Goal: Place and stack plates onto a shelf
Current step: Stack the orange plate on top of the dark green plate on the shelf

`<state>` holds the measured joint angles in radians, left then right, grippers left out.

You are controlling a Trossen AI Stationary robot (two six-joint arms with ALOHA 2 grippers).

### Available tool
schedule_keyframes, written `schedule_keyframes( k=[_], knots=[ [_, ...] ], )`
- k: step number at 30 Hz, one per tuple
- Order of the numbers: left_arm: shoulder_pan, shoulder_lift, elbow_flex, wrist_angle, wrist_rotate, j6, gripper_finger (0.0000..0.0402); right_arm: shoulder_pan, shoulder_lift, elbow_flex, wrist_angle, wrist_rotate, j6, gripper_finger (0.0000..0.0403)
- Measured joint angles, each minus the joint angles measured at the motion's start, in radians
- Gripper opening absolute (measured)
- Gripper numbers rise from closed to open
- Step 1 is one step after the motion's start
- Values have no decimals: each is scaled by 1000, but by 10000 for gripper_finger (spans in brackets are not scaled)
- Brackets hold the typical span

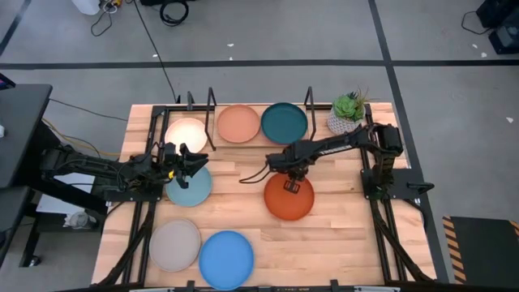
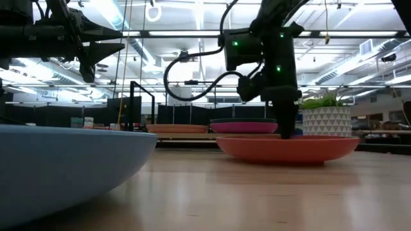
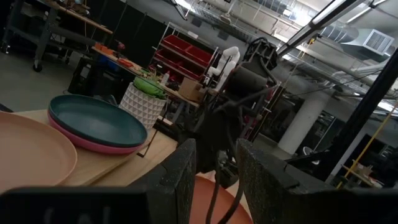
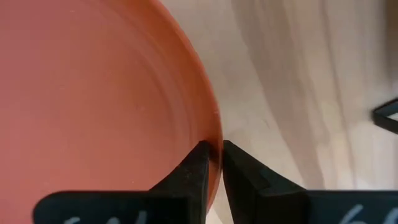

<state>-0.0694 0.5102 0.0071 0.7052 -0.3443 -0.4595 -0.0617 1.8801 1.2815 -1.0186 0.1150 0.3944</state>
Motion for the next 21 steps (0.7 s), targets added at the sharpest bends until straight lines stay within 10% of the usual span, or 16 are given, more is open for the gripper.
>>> schedule_keyframes(
  k=[8,15,21],
  knots=[
    [0,0,0,0,0,0,123,18,0,124,-168,119,-56,79],
    [0,0,0,0,0,0,123,184,0,137,95,-115,-218,131],
    [0,0,0,0,0,0,123,353,7,137,274,-80,-176,181]
  ],
)
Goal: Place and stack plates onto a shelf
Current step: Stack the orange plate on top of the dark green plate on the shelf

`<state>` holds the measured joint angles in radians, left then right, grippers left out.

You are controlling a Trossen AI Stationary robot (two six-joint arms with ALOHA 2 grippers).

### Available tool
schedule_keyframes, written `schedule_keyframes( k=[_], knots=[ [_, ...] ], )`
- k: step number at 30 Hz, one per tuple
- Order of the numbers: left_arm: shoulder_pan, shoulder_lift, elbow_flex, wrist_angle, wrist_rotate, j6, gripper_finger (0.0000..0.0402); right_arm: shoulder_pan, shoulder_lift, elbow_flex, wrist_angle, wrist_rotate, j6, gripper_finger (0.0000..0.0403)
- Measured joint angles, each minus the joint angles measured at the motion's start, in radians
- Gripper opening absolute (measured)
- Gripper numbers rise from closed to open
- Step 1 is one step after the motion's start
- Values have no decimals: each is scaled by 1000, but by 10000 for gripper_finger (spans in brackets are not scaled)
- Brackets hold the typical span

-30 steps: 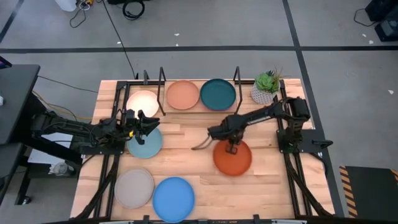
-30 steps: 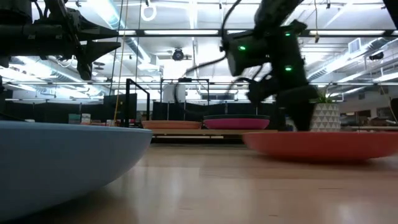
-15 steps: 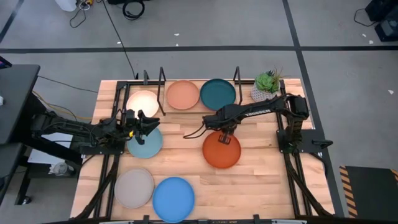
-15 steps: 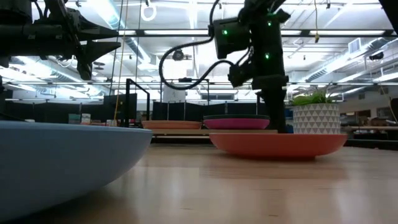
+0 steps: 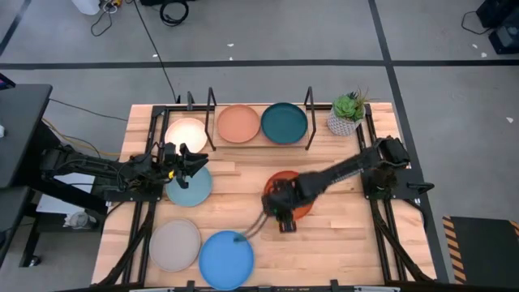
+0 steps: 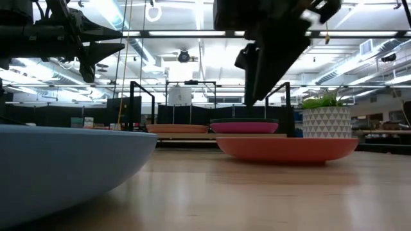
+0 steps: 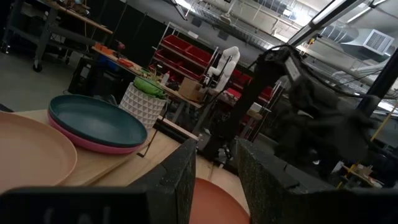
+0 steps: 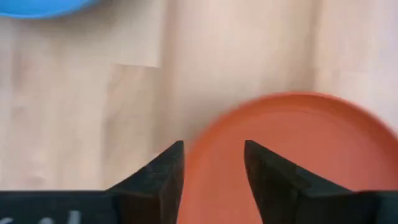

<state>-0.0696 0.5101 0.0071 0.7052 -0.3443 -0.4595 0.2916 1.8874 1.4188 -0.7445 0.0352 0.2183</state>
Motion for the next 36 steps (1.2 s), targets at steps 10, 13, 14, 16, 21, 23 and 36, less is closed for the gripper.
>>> schedule_keyframes(
  k=[10,13,14,16,21,23,36],
  knots=[
    [0,0,0,0,0,0,123,89,112,-1,-82,4,-36,239],
    [0,0,0,0,0,0,123,79,138,-1,-113,20,-56,231],
    [0,0,0,0,0,0,123,75,140,-1,-118,20,-61,226],
    [0,0,0,0,0,0,123,69,140,-1,-121,20,-70,209],
    [0,0,0,0,0,0,123,64,136,-1,-116,11,-72,151],
    [0,0,0,0,0,0,123,64,135,-1,-117,-3,-82,124],
    [0,0,0,0,0,0,123,64,132,185,-314,68,-253,23]
  ],
)
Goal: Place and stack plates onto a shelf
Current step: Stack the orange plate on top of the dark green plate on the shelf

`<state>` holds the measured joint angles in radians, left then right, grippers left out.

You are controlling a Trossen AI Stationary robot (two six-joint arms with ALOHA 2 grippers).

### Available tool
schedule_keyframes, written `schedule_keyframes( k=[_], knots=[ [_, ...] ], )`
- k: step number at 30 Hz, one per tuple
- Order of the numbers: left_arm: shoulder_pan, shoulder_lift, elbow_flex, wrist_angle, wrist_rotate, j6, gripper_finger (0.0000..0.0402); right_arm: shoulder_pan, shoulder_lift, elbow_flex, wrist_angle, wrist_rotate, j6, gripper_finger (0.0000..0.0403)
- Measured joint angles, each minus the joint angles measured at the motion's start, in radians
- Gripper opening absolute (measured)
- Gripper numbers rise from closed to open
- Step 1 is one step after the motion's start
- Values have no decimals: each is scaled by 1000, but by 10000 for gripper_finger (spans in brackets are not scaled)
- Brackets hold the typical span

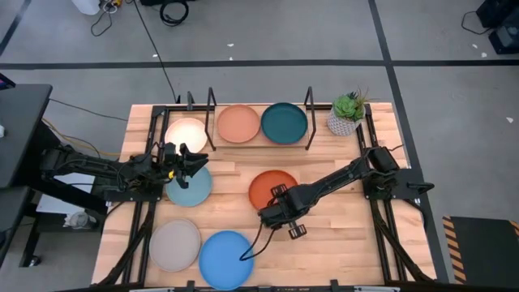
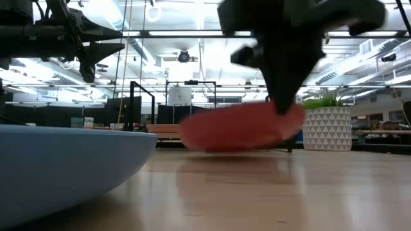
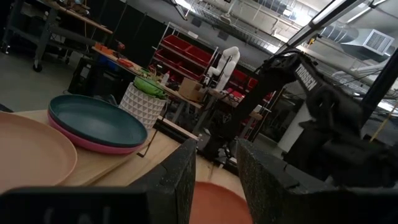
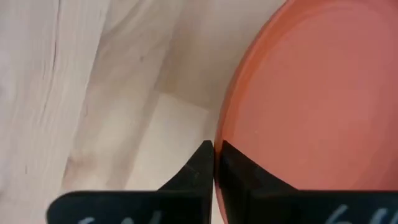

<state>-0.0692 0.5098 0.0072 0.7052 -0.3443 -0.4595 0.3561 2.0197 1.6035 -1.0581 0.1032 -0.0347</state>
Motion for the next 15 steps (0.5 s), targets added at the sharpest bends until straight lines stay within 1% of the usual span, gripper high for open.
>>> schedule_keyframes(
  k=[6,10,15],
  knots=[
    [0,0,0,0,0,0,123,-25,0,144,-112,204,-22,13],
    [0,0,0,0,0,0,123,-59,0,197,-169,330,-21,15],
    [0,0,0,0,0,0,123,-140,1,189,-233,375,5,17]
  ],
)
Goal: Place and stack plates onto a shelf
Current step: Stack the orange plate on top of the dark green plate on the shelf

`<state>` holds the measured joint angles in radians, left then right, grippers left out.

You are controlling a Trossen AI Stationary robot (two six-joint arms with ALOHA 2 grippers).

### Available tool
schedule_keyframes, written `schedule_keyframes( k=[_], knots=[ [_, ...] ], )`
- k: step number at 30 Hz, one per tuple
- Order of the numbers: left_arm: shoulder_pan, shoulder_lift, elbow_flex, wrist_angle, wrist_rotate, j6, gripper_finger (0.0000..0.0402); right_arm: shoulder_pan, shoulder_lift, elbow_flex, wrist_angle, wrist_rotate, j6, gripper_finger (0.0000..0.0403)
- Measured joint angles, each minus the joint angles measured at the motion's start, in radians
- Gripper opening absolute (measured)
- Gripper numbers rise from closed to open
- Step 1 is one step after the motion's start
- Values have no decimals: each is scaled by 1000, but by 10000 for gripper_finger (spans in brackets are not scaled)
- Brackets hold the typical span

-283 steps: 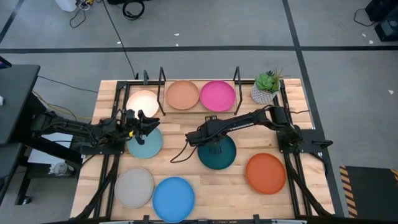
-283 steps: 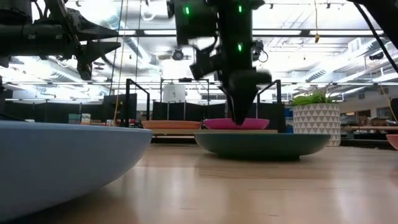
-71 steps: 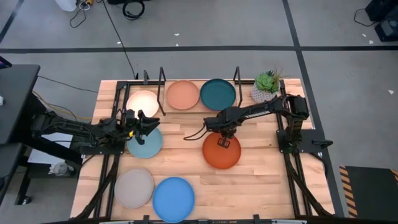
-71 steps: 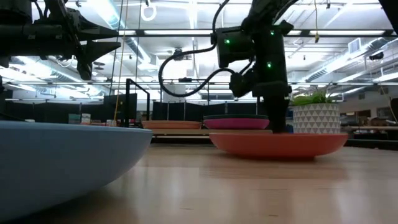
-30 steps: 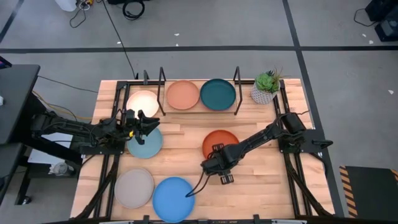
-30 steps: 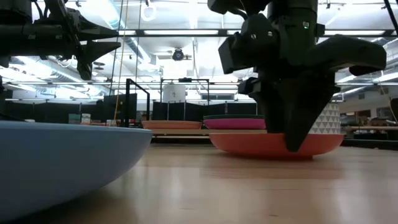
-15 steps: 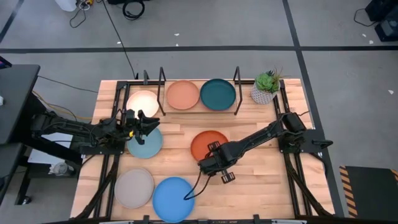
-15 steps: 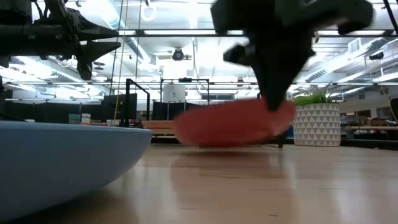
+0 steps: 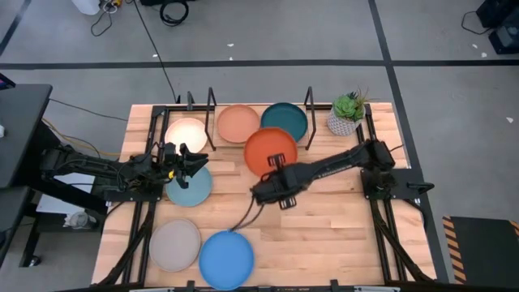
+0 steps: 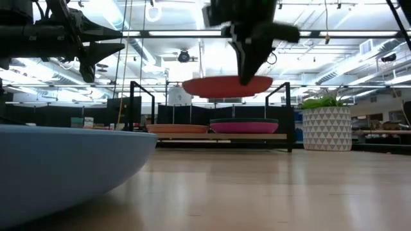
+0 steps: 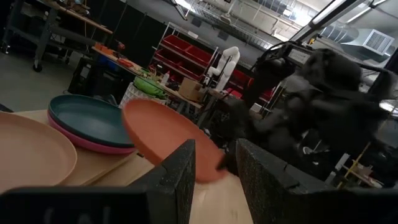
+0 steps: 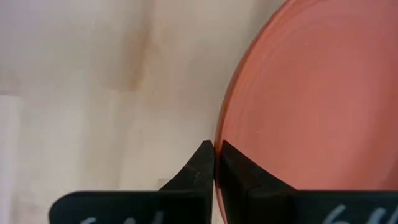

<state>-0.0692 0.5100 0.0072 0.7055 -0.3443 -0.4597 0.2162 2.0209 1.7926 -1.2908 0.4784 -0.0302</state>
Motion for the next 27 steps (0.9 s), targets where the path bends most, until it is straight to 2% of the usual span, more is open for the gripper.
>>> schedule_keyframes(
  k=[6,14,17,27],
  knots=[
    [0,0,0,0,0,0,123,-118,-43,-63,67,-5,-54,16],
    [0,0,0,0,0,1,123,-264,-172,-256,282,-98,-138,16],
    [0,0,0,0,0,0,123,-314,-191,-319,309,-115,-154,16],
    [0,0,0,0,0,0,123,-444,-225,-376,380,-158,-206,19]
  ],
)
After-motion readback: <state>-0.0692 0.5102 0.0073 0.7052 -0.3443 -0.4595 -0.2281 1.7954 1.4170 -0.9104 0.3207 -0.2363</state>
